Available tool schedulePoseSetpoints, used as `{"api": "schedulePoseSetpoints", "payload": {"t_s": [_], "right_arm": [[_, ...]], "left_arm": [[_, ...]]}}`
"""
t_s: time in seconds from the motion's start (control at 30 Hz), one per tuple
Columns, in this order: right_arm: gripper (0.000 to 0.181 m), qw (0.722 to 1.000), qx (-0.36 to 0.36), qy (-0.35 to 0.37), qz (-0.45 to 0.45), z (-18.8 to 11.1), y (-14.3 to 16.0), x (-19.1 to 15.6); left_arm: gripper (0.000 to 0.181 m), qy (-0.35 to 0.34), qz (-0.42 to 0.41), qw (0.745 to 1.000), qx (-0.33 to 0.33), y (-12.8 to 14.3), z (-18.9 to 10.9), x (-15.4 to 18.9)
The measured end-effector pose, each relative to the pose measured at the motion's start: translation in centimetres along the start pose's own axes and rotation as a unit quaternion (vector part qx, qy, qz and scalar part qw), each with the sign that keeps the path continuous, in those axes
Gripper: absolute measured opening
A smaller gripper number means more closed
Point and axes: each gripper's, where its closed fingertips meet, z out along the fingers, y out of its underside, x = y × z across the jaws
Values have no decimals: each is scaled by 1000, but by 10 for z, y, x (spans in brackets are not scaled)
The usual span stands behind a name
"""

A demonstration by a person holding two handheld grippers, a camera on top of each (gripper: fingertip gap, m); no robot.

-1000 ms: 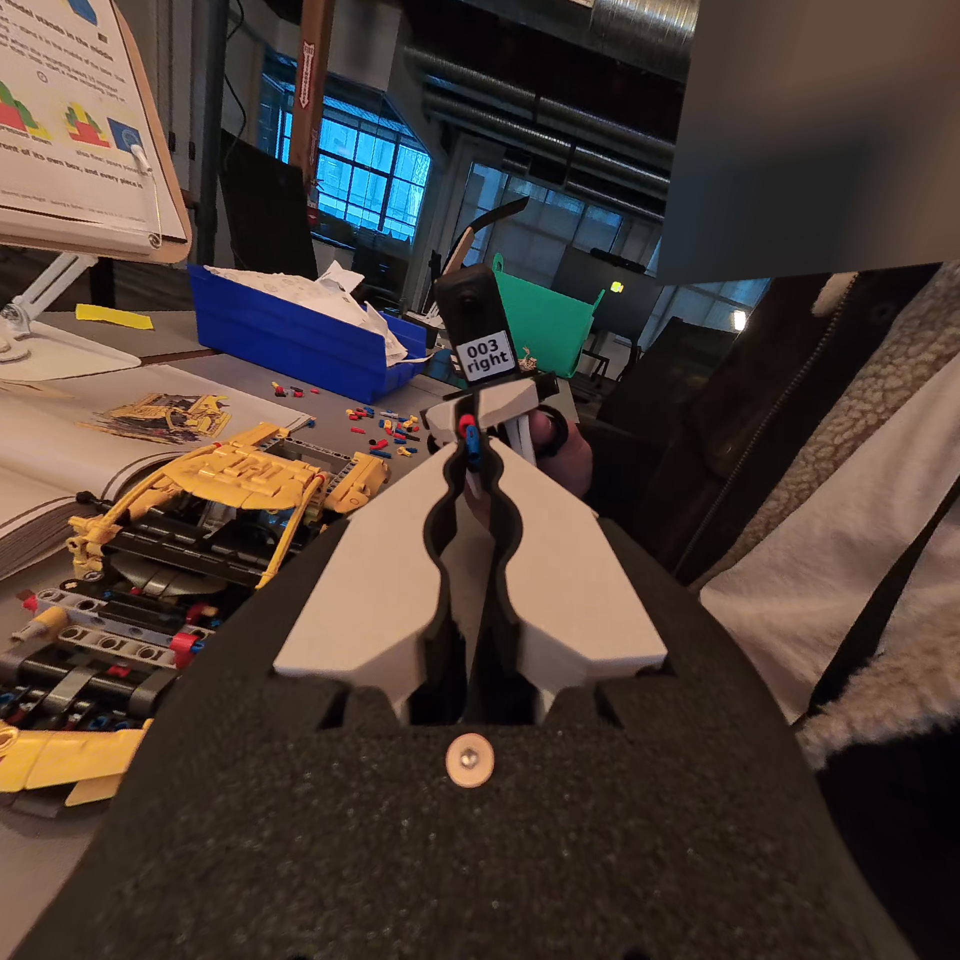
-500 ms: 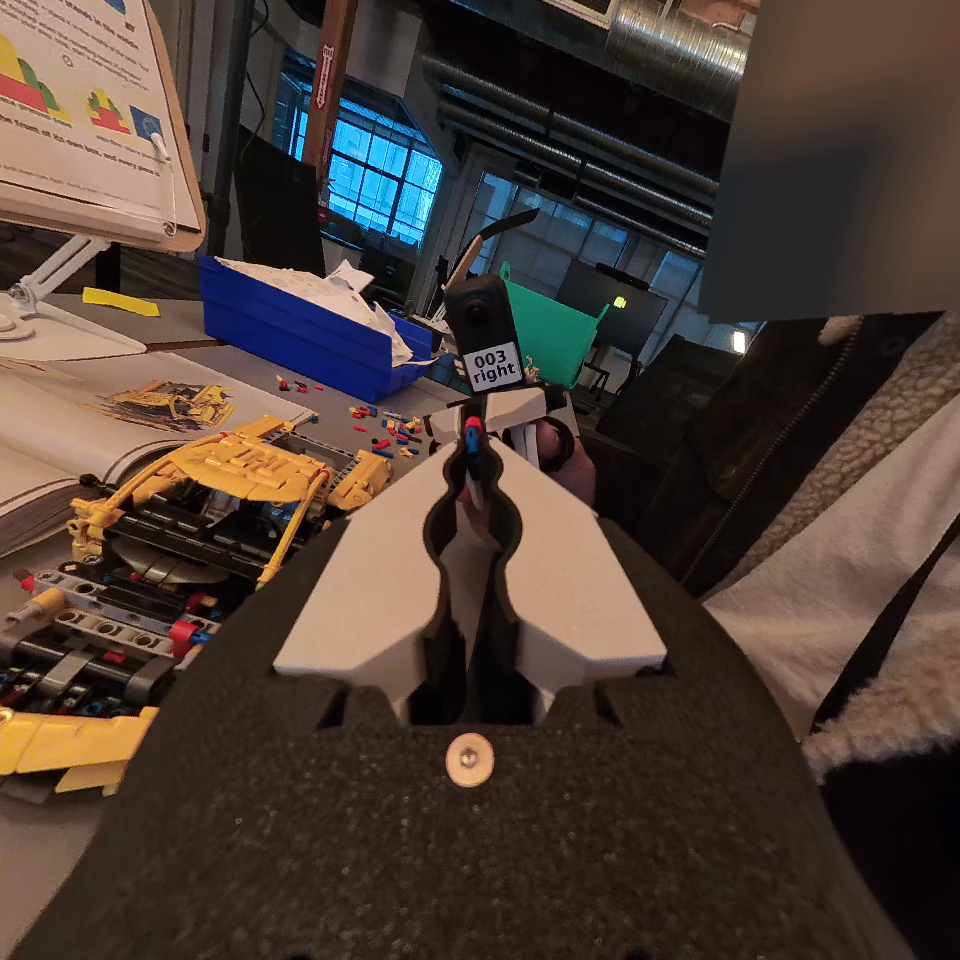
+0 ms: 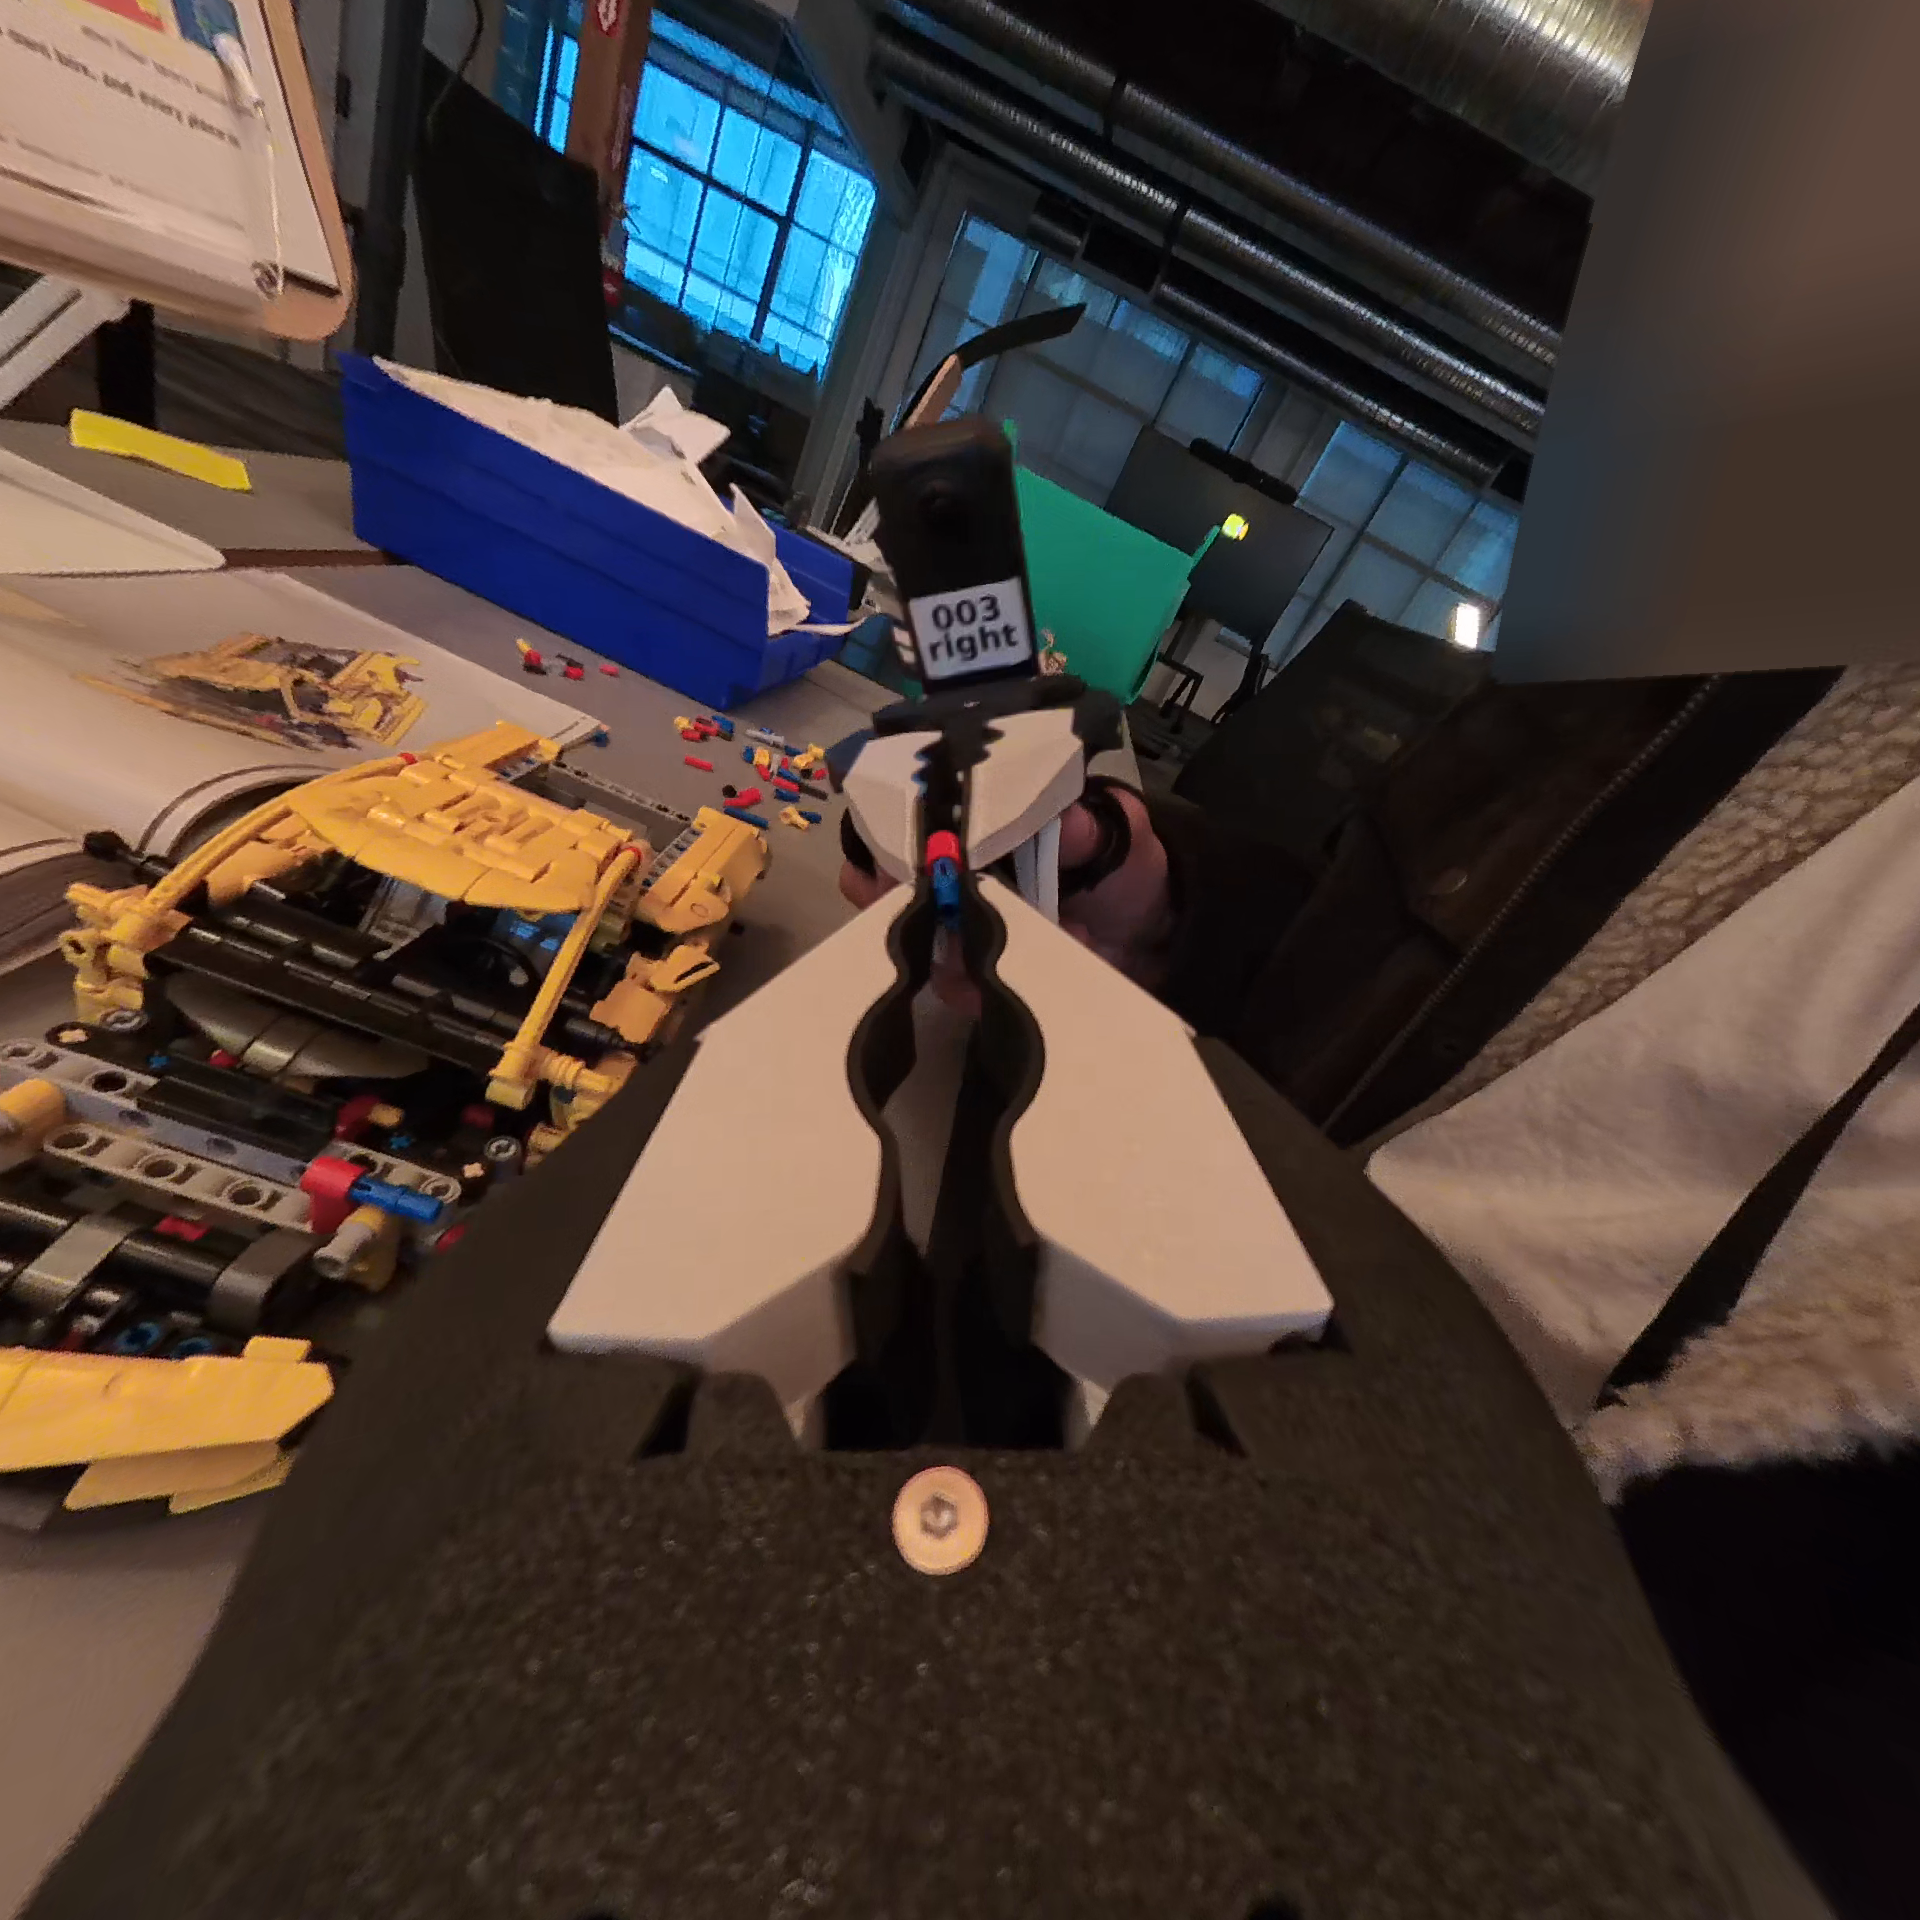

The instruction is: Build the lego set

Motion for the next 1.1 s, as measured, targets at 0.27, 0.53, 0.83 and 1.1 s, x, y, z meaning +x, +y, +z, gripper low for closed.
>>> {"api": "schedulePoseSetpoints", "payload": {"t_s": [0.27,0.53,0.83,1.1], "right_arm": [[6,999,54,2,2,0,-11,-4],[6,995,63,33,-68,3,-18,-7],[6,998,65,-15,6,0,-17,-7],[6,993,79,82,-21,-34,-30,21]], "left_arm": [[5,12,-22,999,42,-11,1,2],[4,41,-93,991,84,-19,5,4],[5,16,-30,997,65,-15,8,5],[13,-37,-56,993,92,-25,-9,-19]]}}
